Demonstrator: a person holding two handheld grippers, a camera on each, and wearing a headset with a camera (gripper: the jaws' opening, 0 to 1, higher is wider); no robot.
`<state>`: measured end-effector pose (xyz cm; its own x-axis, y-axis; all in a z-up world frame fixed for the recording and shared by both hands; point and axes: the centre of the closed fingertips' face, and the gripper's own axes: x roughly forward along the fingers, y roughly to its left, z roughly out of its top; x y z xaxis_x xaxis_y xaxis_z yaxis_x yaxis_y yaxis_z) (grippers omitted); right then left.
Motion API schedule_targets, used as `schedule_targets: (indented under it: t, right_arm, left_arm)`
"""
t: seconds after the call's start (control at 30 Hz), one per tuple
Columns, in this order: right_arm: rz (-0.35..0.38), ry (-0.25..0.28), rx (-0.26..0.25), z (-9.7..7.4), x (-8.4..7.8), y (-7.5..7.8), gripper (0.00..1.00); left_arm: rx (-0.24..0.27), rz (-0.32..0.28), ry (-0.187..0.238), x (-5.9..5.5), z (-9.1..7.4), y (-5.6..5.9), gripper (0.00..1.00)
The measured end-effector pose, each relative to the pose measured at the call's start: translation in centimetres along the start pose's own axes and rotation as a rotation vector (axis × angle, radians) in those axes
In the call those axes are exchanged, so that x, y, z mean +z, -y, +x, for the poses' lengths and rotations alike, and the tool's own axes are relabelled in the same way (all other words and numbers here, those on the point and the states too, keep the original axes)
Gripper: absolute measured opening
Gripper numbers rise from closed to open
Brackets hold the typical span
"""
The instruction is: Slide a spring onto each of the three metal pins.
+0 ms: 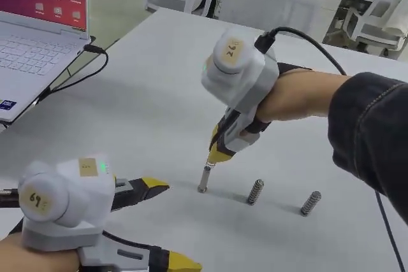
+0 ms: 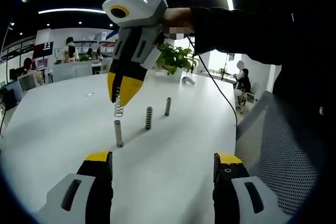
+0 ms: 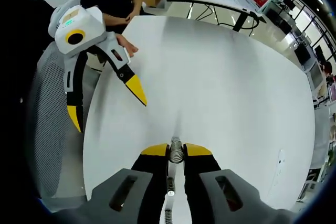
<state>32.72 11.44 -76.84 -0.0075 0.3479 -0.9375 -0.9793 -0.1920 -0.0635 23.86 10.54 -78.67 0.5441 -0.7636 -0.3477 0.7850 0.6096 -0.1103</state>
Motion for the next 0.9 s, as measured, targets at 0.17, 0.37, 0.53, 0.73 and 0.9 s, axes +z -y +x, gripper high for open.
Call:
schedule_targets:
  t: [0.17, 0.37, 0.53, 0.73, 0.9]
  right_arm:
    - [0.000, -0.008, 0.006, 0.5, -0.1, 0.2, 0.08]
    - [-0.004, -0.017, 0.010, 0.9, -0.3, 0.3, 0.08]
    - [-0.004, -0.017, 0.018, 1.1, -0.2, 0.4, 0.08]
    - [-0.003, -0.027, 0.026, 1.7, -0.5, 0.8, 0.08]
    - [-0.003, -0.034, 0.027, 2.0, -0.7, 0.9, 0.08]
  left_arm:
    - [0.000, -0.003, -0.001, 0.0, 0.0, 0.0, 0.74]
    - [-0.001, -0.009, -0.005, -0.2, -0.1, -0.1, 0.74]
    - [0.001, -0.014, -0.005, -0.4, -0.2, -0.3, 0.74]
    - [0.003, -0.019, -0.005, -0.4, -0.2, -0.5, 0.73]
    - [0.003, -0.022, -0.006, -0.5, -0.2, -0.5, 0.73]
